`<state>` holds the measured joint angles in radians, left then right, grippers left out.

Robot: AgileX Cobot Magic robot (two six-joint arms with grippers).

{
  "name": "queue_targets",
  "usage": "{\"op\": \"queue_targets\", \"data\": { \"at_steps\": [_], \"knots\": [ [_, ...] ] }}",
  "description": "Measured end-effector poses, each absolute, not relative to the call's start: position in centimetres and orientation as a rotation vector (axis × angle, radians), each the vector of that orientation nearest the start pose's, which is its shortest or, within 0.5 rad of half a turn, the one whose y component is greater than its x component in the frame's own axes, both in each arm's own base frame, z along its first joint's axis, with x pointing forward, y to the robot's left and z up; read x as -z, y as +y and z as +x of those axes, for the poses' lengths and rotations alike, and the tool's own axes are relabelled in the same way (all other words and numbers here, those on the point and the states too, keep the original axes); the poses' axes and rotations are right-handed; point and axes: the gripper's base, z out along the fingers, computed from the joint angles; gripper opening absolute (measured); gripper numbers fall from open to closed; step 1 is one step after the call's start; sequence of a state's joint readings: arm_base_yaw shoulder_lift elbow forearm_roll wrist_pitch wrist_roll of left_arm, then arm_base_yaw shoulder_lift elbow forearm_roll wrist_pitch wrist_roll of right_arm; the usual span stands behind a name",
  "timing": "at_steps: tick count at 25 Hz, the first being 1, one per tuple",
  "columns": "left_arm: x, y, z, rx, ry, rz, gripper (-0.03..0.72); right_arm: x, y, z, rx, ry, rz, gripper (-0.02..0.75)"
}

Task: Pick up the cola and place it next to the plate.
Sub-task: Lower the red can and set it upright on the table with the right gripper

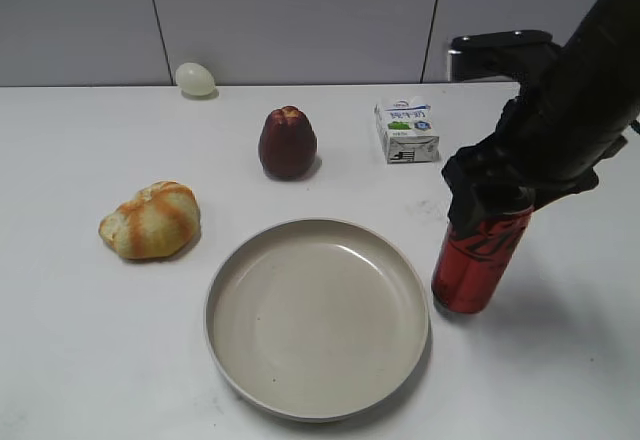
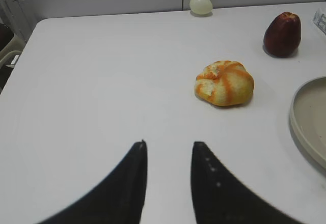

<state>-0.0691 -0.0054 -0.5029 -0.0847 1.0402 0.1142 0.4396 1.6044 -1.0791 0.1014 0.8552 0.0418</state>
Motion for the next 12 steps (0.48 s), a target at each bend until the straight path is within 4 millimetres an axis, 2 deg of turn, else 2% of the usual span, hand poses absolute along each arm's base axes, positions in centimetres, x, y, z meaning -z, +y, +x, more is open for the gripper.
{"op": "queue_targets", "data": {
  "at_steps": [7, 12],
  "knots": [
    [-27.99, -0.63, -0.58, 0.072, 2.005, 0.188, 0.232, -22.25, 13.90, 27.97, -0.205, 2.864, -0.495, 0.530],
    [-27.99, -0.63, -0.58, 0.072, 2.005, 0.188, 0.232, -22.25, 13.90, 27.98, -0.204, 2.863, -0.495, 0.610]
  ]
}}
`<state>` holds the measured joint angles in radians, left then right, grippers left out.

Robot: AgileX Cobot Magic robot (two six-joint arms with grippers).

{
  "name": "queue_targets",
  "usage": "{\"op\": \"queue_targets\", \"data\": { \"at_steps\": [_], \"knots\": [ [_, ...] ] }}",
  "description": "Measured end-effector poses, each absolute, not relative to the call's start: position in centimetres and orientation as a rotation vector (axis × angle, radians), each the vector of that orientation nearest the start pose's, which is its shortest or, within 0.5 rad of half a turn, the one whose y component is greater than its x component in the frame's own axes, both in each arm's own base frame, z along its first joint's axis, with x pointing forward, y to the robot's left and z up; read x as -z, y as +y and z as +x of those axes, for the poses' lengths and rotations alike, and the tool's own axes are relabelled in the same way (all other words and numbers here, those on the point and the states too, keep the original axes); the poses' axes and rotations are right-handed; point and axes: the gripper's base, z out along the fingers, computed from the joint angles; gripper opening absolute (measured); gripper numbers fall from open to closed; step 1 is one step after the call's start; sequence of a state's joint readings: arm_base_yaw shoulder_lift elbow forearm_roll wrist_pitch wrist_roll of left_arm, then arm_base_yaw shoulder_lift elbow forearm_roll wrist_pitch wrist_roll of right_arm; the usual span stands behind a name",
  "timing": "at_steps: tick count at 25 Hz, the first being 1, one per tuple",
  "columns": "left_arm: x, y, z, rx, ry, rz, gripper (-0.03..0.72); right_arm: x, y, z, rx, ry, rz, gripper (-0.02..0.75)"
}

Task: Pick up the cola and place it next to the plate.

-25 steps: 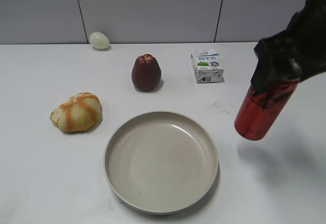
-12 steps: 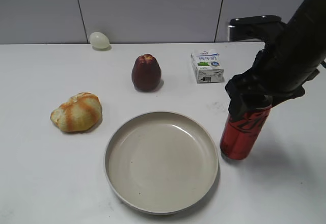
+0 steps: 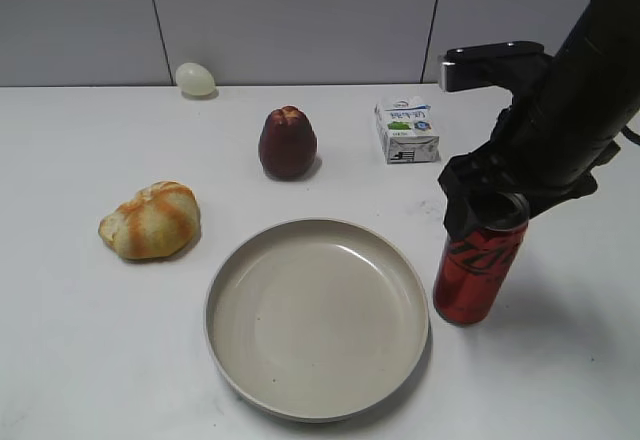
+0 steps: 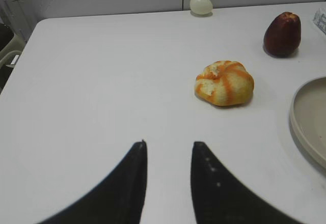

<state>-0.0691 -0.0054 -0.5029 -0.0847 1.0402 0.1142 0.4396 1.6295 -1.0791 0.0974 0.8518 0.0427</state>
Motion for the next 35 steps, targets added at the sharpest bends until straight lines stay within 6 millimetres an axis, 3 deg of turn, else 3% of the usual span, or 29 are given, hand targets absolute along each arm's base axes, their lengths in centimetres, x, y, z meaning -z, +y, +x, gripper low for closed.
{"op": "queue_targets", "data": {
  "at_steps": [6, 14, 19, 24, 29, 33, 35],
  "knots": [
    [-28.0, -0.6, -0.6, 0.072, 2.005, 0.188, 0.232, -23.1, 14.1, 28.4, -0.210, 2.852, -0.496, 0.621],
    [-28.0, -0.6, -0.6, 0.072, 2.005, 0.188, 0.232, -29.4, 14.4, 32.0, -0.244, 2.741, -0.410, 0.624],
    [-28.0, -0.6, -0.6, 0.072, 2.005, 0.188, 0.232, -31.3, 11.1, 35.7, -0.206, 2.785, -0.256, 0.624],
    [-28.0, -0.6, -0.6, 0.072, 2.005, 0.188, 0.232, -32.1, 6.3, 37.4, -0.112, 2.800, -0.106, 0.613],
    [-28.0, -0.6, -0.6, 0.072, 2.005, 0.188, 0.232, -32.4, 4.0, 37.0, -0.055, 2.800, -0.044, 0.599],
    [-28.0, -0.6, -0.6, 0.072, 2.005, 0.188, 0.232, -34.1, 3.7, 34.2, -0.068, 2.771, -0.042, 0.594],
    [-28.0, -0.6, -0.6, 0.072, 2.005, 0.188, 0.232, -35.1, 3.4, 31.9, -0.064, 2.751, -0.044, 0.594]
  ]
}}
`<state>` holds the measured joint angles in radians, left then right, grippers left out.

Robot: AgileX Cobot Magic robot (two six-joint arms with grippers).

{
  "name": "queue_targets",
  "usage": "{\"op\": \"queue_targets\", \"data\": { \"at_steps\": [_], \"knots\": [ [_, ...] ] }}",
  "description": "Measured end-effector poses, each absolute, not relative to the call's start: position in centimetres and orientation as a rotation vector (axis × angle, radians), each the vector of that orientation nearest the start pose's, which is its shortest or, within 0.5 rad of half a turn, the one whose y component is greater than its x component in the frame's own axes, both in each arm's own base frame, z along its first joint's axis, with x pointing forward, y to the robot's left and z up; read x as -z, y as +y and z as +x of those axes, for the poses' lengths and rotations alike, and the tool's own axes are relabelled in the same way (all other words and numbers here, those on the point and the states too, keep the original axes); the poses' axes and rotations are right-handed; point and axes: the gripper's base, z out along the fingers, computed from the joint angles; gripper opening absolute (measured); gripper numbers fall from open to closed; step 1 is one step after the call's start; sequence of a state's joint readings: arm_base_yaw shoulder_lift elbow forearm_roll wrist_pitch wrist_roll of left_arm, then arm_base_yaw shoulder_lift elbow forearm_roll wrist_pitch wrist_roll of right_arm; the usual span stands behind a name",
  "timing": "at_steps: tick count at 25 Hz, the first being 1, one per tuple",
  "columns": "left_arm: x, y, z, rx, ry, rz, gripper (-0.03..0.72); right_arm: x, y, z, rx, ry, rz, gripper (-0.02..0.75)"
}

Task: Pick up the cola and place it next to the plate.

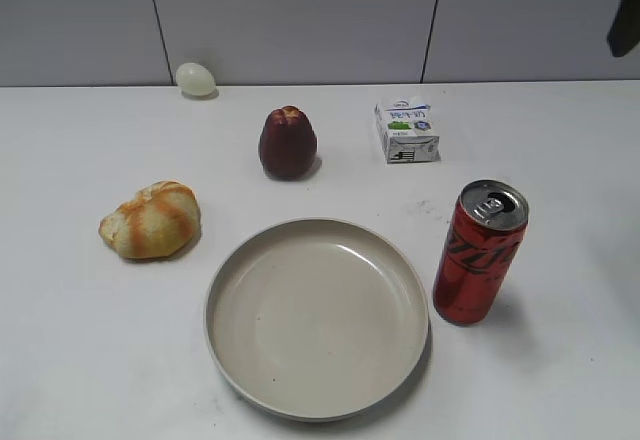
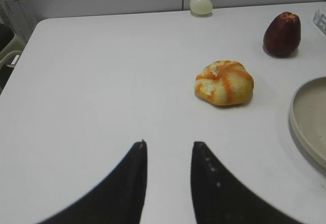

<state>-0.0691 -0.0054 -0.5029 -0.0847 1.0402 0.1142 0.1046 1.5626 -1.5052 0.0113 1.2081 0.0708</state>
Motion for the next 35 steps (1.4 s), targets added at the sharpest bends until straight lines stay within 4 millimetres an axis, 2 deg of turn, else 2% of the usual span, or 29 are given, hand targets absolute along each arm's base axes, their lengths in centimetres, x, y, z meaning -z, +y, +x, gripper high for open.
{"op": "queue_targets", "data": {
  "at_steps": [4, 8, 13, 17, 21, 26, 35],
  "knots": [
    [-28.0, -0.6, -0.6, 0.072, 2.005, 0.188, 0.232, -36.3, 2.9, 26.6, -0.062, 2.714, -0.044, 0.594],
    [-28.0, -0.6, -0.6, 0.072, 2.005, 0.188, 0.232, -36.1, 2.3, 21.1, -0.065, 2.692, -0.044, 0.594],
    [-28.0, -0.6, -0.6, 0.072, 2.005, 0.188, 0.232, -34.4, 1.6, 14.7, -0.068, 2.651, -0.045, 0.594],
    [-28.0, -0.6, -0.6, 0.072, 2.005, 0.188, 0.232, -32.3, 1.2, 10.6, -0.075, 2.597, -0.044, 0.594],
    [-28.0, -0.6, -0.6, 0.072, 2.005, 0.188, 0.232, -30.3, 0.8, 7.1, -0.083, 2.509, -0.043, 0.594],
    [-28.0, -0.6, -0.6, 0.072, 2.005, 0.188, 0.232, -27.8, 0.5, 3.8, -0.094, 2.407, -0.044, 0.594],
    [-28.0, -0.6, -0.6, 0.072, 2.005, 0.188, 0.232, -28.0, 0.0, -0.6, -0.116, 2.092, -0.044, 0.594]
  ]
}}
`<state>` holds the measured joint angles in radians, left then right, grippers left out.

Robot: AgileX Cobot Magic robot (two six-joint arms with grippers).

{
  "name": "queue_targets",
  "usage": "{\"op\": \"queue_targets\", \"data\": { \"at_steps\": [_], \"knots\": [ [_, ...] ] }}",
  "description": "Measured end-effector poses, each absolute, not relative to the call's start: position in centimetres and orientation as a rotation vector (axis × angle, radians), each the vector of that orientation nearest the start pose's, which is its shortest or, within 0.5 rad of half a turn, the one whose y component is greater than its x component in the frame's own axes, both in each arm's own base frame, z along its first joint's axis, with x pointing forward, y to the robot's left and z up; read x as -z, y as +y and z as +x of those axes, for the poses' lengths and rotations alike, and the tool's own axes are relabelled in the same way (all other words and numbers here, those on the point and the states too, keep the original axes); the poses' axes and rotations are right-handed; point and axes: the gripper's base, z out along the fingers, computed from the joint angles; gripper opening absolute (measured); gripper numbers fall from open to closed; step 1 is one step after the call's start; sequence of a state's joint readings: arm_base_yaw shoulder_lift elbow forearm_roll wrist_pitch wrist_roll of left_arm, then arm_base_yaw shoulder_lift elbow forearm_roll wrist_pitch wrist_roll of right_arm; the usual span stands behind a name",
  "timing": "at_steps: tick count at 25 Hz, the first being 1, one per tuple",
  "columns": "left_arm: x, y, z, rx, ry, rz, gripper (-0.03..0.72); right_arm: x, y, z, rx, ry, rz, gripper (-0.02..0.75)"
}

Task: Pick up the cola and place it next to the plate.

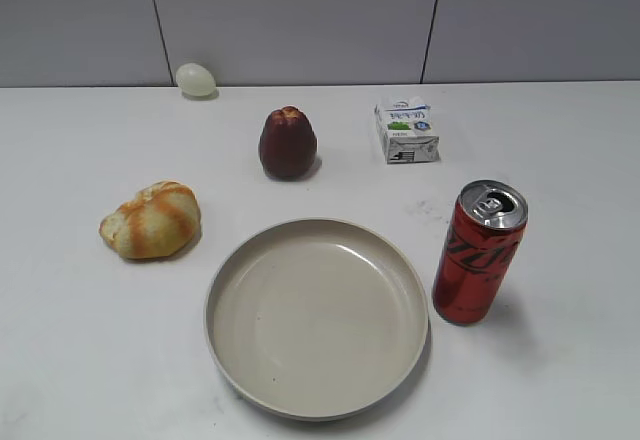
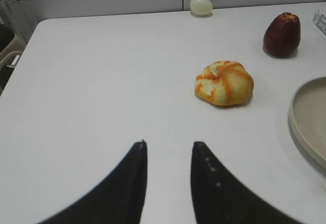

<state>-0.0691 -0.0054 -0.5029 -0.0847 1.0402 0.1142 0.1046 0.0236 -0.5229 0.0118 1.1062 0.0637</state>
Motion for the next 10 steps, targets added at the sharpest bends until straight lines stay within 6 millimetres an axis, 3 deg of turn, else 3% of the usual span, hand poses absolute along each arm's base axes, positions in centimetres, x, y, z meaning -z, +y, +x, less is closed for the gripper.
{"op": "queue_targets", "data": {
  "at_steps": [10],
  "knots": [
    [-27.99, -0.63, -0.58, 0.072, 2.005, 0.188, 0.232, -27.88, 0.00, -0.89, -0.118, 2.057, -0.043, 0.594]
  ]
}}
